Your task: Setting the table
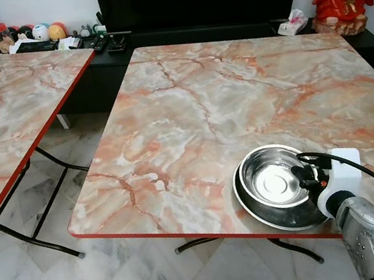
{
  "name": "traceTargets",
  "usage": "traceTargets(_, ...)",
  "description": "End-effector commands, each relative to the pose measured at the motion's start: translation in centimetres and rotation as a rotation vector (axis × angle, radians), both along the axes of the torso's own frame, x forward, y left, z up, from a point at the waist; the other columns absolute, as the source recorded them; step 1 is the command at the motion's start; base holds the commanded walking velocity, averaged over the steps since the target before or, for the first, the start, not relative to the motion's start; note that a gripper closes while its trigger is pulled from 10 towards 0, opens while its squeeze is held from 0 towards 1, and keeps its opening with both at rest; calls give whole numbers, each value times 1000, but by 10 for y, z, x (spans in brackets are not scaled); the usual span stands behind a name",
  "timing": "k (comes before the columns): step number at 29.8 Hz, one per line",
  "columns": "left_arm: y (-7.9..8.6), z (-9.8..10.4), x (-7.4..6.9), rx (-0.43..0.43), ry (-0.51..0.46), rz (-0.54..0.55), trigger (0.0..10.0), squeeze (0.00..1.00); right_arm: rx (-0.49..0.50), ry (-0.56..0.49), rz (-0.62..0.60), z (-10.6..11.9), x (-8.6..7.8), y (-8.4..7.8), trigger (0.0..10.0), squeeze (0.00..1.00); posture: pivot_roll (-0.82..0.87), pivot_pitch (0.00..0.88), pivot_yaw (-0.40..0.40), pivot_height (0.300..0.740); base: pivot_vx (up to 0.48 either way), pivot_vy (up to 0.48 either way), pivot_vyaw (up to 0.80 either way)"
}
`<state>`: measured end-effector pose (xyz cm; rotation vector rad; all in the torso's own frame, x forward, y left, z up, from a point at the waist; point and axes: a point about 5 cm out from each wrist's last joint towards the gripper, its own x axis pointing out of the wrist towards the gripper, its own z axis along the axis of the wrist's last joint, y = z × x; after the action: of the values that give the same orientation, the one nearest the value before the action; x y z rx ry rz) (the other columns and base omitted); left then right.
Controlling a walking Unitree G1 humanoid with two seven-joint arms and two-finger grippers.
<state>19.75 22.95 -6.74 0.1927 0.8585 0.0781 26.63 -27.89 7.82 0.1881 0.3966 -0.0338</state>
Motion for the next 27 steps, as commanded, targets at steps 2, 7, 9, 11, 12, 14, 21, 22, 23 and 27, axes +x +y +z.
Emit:
traceTargets(2,-1,-3,-4,-7,30,4,10000,0,-27,-9,-6,4,3,-2,10000,282,59,0,-29,740,0,0,0)
traceTargets(7,-2,-4,-5,-6,32,4,10000,0,-27,-12,-1,3,4,-1,10000,0,60,0,-29,740,0,0,0)
traceTargets(9,-2,-4,-6,-7,33,4,10000,0,-27,-14,-1,3,5,-1,10000,0,60,0,-29,740,0,0,0)
traceTargets(11,-2,-4,-6,-7,34,5,10000,0,-27,-16,0,4,5,0,10000,0,59,0,-29,740,0,0,0)
traceTargets(12,-2,-4,-6,-7,35,6,10000,0,-29,-19,0,4,5,0,10000,0,59,0,-29,740,0,0,0)
traceTargets(14,-2,-4,-6,-8,36,6,10000,0,-31,-21,-1,5,5,-1,10000,0,58,0,-30,740,0,0,0)
traceTargets(21,4,-4,-9,-6,40,14,10000,0,-27,-21,8,5,6,1,10000,1000,60,0,-31,740,0,0,0)
traceTargets(22,4,-4,-9,-6,40,14,10000,0,-29,-21,5,5,6,0,10000,1000,60,0,-31,740,0,0,0)
traceTargets(23,4,-4,-9,-6,40,15,10000,0,-31,-20,3,5,6,0,10000,984,61,0,-31,740,0,0,0)
traceTargets(27,4,-4,-9,-6,40,15,10000,0,-37,-18,1,5,6,-1,10000,94,60,0,-31,740,0,0,0)
